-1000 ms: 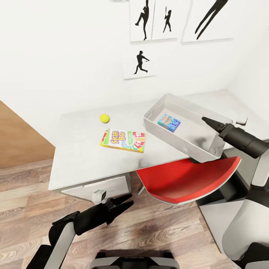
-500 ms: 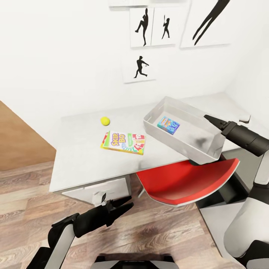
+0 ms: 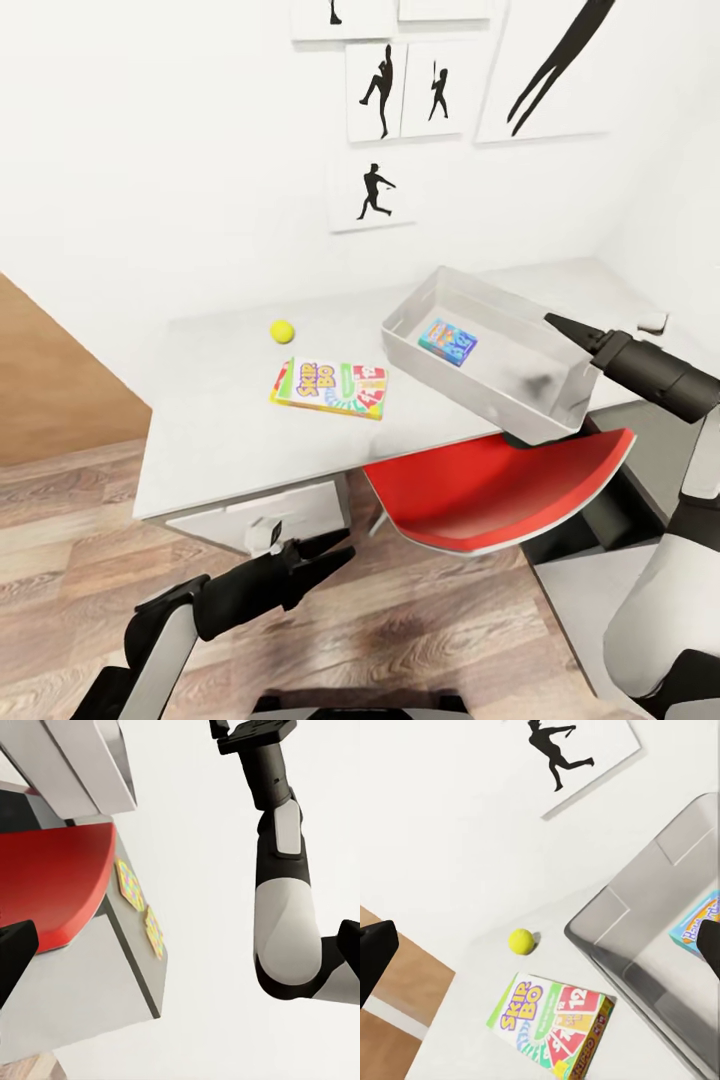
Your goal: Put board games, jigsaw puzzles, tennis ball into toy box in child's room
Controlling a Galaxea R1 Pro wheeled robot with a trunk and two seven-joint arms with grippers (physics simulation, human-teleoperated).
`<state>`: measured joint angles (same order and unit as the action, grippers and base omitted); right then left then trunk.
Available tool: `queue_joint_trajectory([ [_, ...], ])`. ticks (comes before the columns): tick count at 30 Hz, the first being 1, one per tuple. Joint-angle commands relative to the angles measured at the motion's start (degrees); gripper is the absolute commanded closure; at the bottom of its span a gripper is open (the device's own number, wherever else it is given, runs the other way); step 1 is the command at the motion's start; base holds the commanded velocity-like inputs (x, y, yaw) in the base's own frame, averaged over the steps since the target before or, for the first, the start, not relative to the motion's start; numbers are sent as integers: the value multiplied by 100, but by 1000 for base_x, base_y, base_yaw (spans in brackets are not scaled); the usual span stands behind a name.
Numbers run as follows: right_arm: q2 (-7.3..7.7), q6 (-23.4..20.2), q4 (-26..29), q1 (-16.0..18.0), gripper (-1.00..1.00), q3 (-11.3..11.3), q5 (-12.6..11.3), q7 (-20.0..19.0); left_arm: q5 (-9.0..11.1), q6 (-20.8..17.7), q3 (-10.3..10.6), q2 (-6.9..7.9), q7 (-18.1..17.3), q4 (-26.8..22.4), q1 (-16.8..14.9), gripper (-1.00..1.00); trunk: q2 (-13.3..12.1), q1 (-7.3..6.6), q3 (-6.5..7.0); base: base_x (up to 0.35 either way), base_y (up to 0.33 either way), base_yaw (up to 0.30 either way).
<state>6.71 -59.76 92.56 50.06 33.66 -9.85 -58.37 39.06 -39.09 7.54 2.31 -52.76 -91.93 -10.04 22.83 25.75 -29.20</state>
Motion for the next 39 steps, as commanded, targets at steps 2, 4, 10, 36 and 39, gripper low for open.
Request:
queue_joint_trajectory([
  [2, 10, -24, -1, -93, -100, 2, 10, -34, 33, -35, -18, 16, 8, -1, 40, -100, 9, 3, 10, 0, 0, -105],
  [4, 16, -24, -1, -160, -100, 1, 10, -39, 29, -32, -30, 25, 7, -1, 69, -100, 9, 3, 27, 0, 0, -127],
  [10, 29, -24, -1, -336, -100, 6, 10, -100, 20, -16, -62, 77, 2, -4, 168, -100, 9, 3, 69, 0, 0, -152],
  [36, 54, -24, -1, -669, -100, -64, 12, -425, -1, -4, -56, 128, 134, 39, 281, -100, 9, 3, 110, 0, 0, -28],
  [39, 73, -24, -1, -766, -100, -56, 14, -605, -4, 0, -59, 128, 176, 52, 331, -100, 9, 3, 125, 0, 0, -2],
])
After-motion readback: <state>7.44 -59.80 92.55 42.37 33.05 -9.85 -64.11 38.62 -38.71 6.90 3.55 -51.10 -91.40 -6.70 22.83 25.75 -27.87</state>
